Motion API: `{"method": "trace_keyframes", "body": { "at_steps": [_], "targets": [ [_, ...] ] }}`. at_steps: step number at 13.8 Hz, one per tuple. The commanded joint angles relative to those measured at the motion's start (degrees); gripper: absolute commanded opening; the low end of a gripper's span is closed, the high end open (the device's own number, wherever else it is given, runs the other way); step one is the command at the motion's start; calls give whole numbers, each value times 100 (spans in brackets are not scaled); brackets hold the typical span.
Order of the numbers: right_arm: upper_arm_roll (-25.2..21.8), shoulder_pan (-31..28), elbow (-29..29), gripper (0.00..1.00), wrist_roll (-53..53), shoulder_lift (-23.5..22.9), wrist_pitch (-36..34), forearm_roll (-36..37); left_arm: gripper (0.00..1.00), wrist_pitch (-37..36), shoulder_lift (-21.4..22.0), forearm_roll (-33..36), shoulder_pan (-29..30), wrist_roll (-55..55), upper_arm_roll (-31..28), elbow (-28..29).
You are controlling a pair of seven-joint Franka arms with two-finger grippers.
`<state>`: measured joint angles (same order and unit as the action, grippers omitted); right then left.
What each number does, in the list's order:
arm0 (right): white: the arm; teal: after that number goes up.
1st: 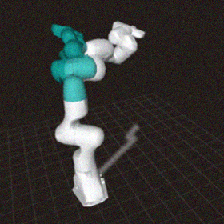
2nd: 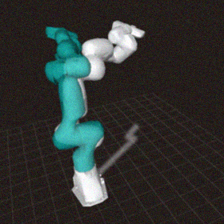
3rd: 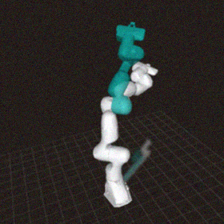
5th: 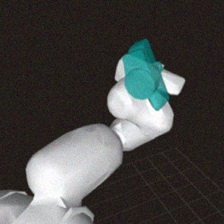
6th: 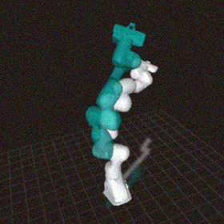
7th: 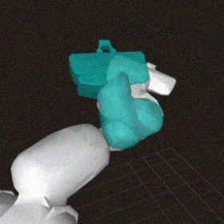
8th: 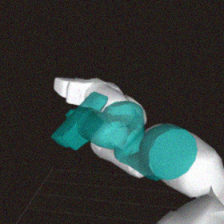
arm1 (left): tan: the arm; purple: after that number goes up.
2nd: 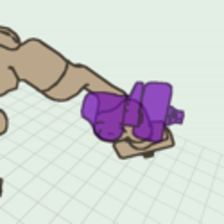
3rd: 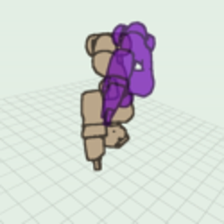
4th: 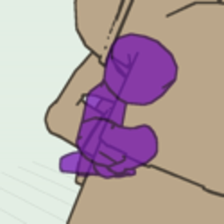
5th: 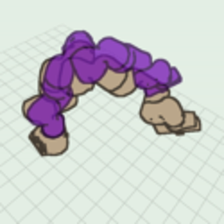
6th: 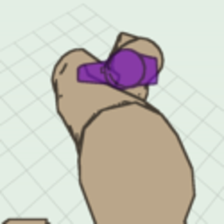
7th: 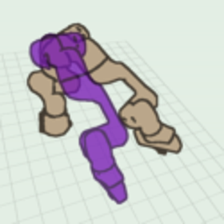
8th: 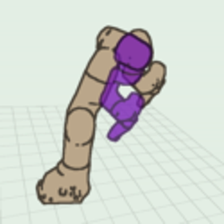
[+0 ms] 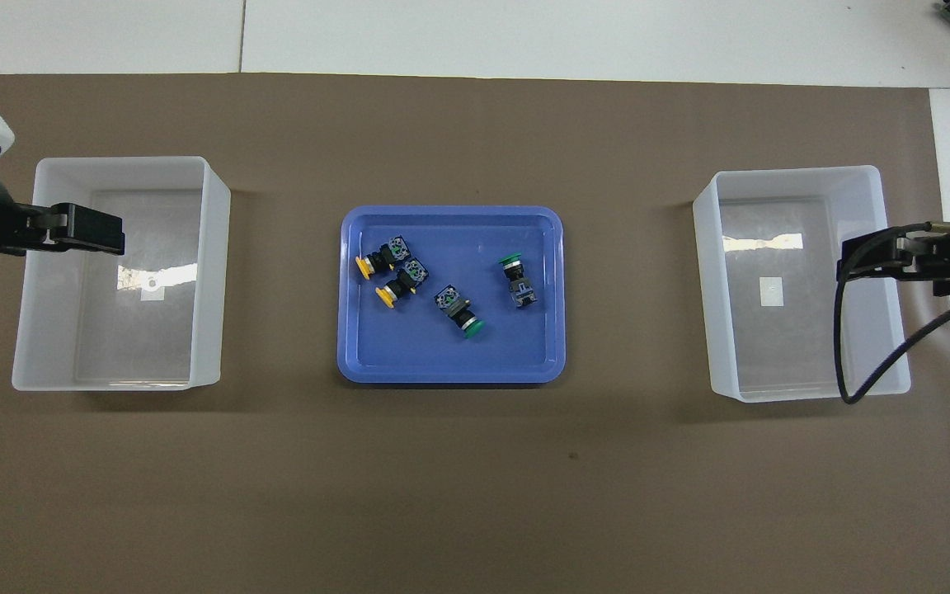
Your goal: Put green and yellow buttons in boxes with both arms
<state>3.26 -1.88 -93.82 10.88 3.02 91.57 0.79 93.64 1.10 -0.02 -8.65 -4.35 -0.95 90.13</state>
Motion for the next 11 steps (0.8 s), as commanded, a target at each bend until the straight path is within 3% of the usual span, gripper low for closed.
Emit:
{"method": "trace_keyframes", "body": {
  "at_steps": [1,6,11],
  "targets": [
    [60,-58,-84,100,134,76,-7,-17,100,-65,13,107,-40,75,-2,-31],
    [87,-5,-260,100,327,50,519,-26,100,-3,5,134,-66,189,7,-22],
    [87,459,-506,100,441,-151,1213,-26,100,76,101,239,-154,189,33,188]
  ]
}}
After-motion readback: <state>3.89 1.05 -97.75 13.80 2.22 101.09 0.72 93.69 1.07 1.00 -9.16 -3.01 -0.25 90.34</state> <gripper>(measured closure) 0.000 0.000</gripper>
